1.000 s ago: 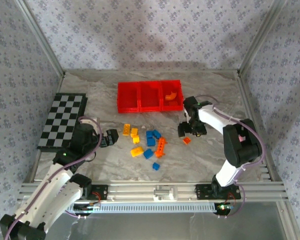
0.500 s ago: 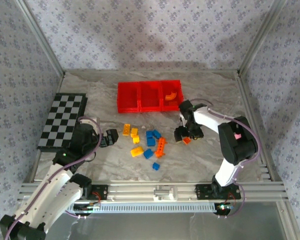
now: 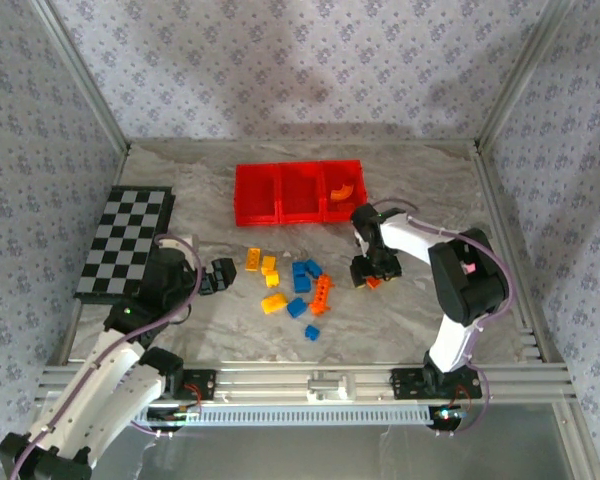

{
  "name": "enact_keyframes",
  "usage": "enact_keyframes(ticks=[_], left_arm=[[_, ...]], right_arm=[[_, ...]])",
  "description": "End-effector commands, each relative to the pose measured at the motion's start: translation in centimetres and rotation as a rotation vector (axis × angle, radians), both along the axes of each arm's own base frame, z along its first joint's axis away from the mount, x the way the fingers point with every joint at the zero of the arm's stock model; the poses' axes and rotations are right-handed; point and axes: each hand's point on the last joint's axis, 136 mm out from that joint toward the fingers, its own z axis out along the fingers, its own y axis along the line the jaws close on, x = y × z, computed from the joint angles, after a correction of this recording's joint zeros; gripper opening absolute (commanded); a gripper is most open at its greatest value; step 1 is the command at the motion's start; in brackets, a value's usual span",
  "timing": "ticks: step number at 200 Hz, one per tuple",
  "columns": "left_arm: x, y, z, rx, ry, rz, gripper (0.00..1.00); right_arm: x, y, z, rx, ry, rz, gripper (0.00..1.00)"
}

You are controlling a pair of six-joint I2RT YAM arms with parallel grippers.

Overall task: Sort the legos into containers by color
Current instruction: Pick up the lego from the center of the table.

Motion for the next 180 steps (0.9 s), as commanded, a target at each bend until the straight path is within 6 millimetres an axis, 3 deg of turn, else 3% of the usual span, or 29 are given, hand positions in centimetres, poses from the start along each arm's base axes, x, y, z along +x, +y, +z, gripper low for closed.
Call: enact_keyframes(ticks=[1, 135, 180], left_arm=[[-0.4, 0.0, -0.2, -0.002, 0.013, -0.003, 1.0], [-0.4, 0.0, -0.1, -0.005, 0.007, -0.001, 1.0], [-0.4, 0.0, 0.0, -0.005, 0.004, -0.002, 1.0]], right_arm=[[-0.6, -0.4, -0.7, -0.048, 0.037, 0.017, 0.66], [-0.8, -0.5, -0.2, -0.084, 0.035, 0.014, 0.4], [0.5, 0.5, 2.9, -0.039, -0.043, -0.003, 0.33]])
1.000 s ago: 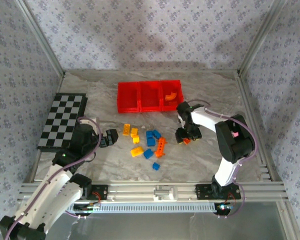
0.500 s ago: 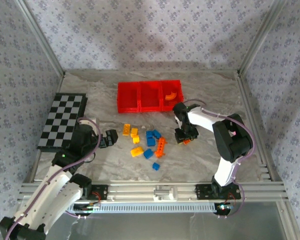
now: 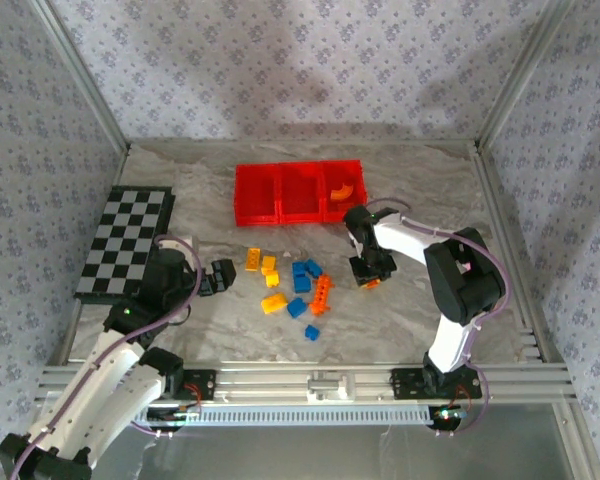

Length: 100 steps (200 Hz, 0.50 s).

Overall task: Sort the legos into containers by color
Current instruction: Pick up the lego from the center of the table, then place the lego in the container.

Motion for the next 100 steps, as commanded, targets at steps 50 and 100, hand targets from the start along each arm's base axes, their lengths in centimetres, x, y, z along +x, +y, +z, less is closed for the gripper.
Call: enact_keyframes(ticks=[50, 100], left_arm=[[-0.1, -0.1, 0.3, -0.011, -0.014, -0.001, 1.0], [-0.2, -0.1, 0.4, -0.011, -0.013, -0.002, 1.0]], right_arm=[[5.2, 2.4, 8.6, 0.149, -0.201, -0.046, 0.3], [13.3, 3.7, 11.5, 0.21, -0.307, -0.054, 0.28]])
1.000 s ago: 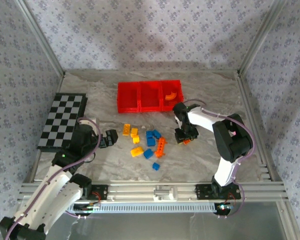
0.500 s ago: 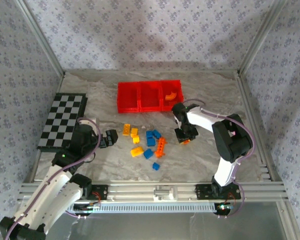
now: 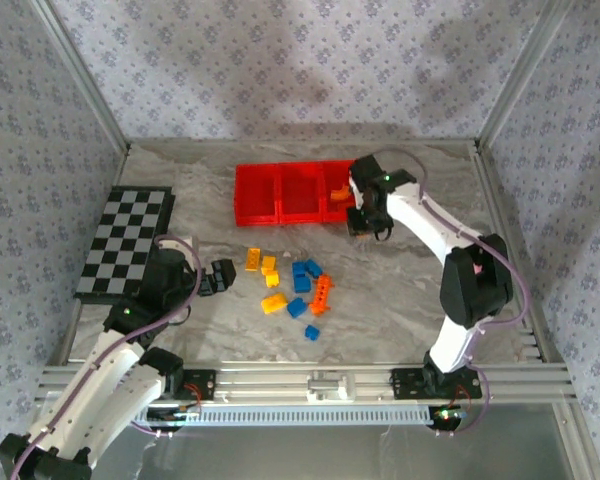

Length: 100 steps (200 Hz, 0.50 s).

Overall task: Sort the legos into containers by color
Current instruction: Place the lego in the container.

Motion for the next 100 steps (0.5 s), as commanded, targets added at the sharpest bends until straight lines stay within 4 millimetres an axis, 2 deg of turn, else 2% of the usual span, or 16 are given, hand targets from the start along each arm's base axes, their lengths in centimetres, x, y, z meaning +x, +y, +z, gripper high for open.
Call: enact_keyframes(ticks=[1, 11, 12, 14, 20, 21, 22, 36, 53, 84, 100], left_arm=[[-0.2, -0.1, 0.4, -0.011, -0.013, -0.002, 1.0], [-0.2, 0.0, 0.4, -0.013, -0.013, 0.0, 1.0], [-0.2, 0.0, 0.4, -0.013, -0.013, 0.001, 1.0], [-0.2, 0.0, 0.5, -0.014, -0.015, 0.001, 1.0], [-0.3, 0.0, 0.4, -0.014, -0.015, 0.003, 1.0], [-0.3, 0.0, 0.4, -0.014, -0.015, 0.003, 1.0], [-0.3, 0.0, 0.4, -0.014, -0.015, 0.004, 1.0], [-0.3, 0.1, 0.5, -0.018, -0.017, 0.008, 1.0], [-0.4, 0.2, 0.5, -0.02, -0.019, 0.014, 1.0], [-0.7, 0.3, 0.4, -0.023, -0.007, 0.016, 1.0], [-0.7, 0.3, 0.4, -0.029, -0.007, 0.018, 1.0]], right_arm=[[3.1, 0.5, 0.2, 0.015, -0.004, 0.012, 0.28], [4.6, 0.7, 0.4, 0.02, -0.015, 0.01, 0.28], [4.6, 0.7, -0.2, 0.014, 0.001, 0.009, 0.28], [5.2, 0.8, 0.4, 0.021, -0.012, 0.009, 0.28], [5.9, 0.9, 0.4, 0.025, -0.014, 0.012, 0.28], [5.9, 0.9, -0.1, 0.022, -0.003, 0.013, 0.28], [6.4, 1.0, 0.4, 0.029, -0.017, 0.014, 0.28], [8.2, 1.4, 0.5, 0.046, -0.026, 0.014, 0.28], [10.3, 1.7, -0.1, 0.057, -0.021, 0.014, 0.28], [13.2, 1.5, -1.5, 0.073, -0.012, -0.017, 0.3], [14.1, 1.5, -1.9, 0.104, -0.011, -0.035, 0.36]])
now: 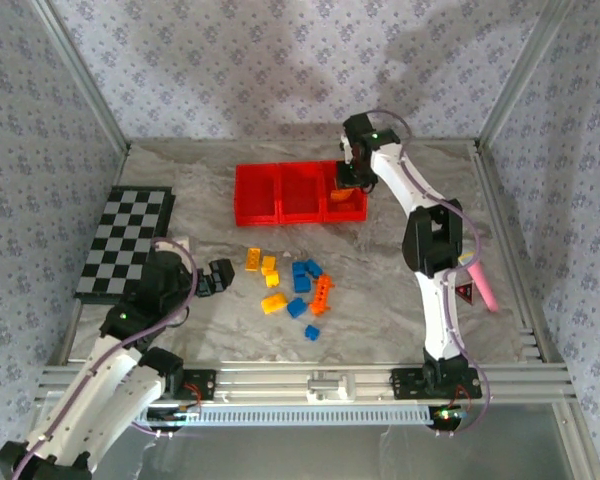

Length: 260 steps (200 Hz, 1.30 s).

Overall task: Sort the legos into containers by color
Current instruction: Place the lego in the container.

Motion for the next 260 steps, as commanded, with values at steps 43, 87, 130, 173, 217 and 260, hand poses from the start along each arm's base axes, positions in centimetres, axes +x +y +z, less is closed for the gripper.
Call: enact_keyframes(ticks=[43, 87, 130, 173, 217, 260], left_arm=[[-0.5, 0.0, -0.5, -0.011, 0.023, 0.003, 1.0], [-0.5, 0.0, -0.6, -0.009, 0.028, 0.004, 1.0], [-0.5, -0.1, -0.8, -0.01, 0.026, 0.0, 1.0], [-0.2, -0.3, -0.8, -0.009, 0.012, -0.01, 1.0], [-0.1, -0.5, -0.6, -0.002, 0.006, -0.022, 1.0], [-0.2, -0.5, -0.2, -0.011, -0.009, -0.027, 1.0]], right_arm=[[0.7, -0.1, -0.8, 0.051, 0.045, -0.032, 0.67], [-0.7, 0.8, 0.8, 0.053, 0.038, -0.013, 0.76], [-4.3, 0.6, 2.7, 0.056, 0.02, -0.105, 0.82], [-8.9, -0.1, 4.0, 0.101, -0.032, -0.24, 0.84], [-14.6, 0.3, 3.3, 0.054, -0.02, -0.271, 0.87], [-19.7, 2.4, 1.2, 0.021, 0.004, -0.241, 0.84]])
